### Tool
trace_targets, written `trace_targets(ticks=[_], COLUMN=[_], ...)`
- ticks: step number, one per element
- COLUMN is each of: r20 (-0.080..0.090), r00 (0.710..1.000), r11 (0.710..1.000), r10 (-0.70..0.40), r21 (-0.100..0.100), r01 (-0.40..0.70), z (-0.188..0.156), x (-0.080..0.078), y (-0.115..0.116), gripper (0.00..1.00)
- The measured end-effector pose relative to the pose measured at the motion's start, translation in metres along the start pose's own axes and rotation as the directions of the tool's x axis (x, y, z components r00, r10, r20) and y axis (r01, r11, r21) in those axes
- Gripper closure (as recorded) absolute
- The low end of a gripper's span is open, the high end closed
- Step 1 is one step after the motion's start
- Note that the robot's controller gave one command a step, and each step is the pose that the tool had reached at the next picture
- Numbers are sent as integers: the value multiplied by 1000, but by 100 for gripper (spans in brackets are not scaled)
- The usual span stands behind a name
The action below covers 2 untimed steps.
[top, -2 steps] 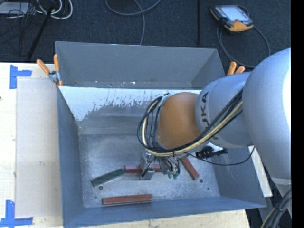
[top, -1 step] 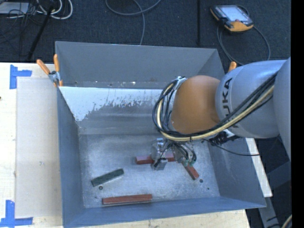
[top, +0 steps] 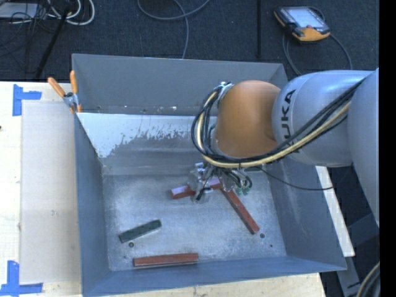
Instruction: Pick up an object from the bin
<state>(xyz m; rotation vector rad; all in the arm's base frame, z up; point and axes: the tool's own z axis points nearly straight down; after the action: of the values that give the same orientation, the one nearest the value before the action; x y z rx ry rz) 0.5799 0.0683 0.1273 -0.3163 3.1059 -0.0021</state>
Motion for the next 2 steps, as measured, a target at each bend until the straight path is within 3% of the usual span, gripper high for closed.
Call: trace_targets(ticks=[1, 2], r20=[-33, -9], r00=[997, 1000], r11=[997, 1000], r10=[-71, -21], r21=[-9, -3], r01=[71, 21], z=[-7, -36], x=[21, 1], y=[-7, -4], gripper=[100, 100])
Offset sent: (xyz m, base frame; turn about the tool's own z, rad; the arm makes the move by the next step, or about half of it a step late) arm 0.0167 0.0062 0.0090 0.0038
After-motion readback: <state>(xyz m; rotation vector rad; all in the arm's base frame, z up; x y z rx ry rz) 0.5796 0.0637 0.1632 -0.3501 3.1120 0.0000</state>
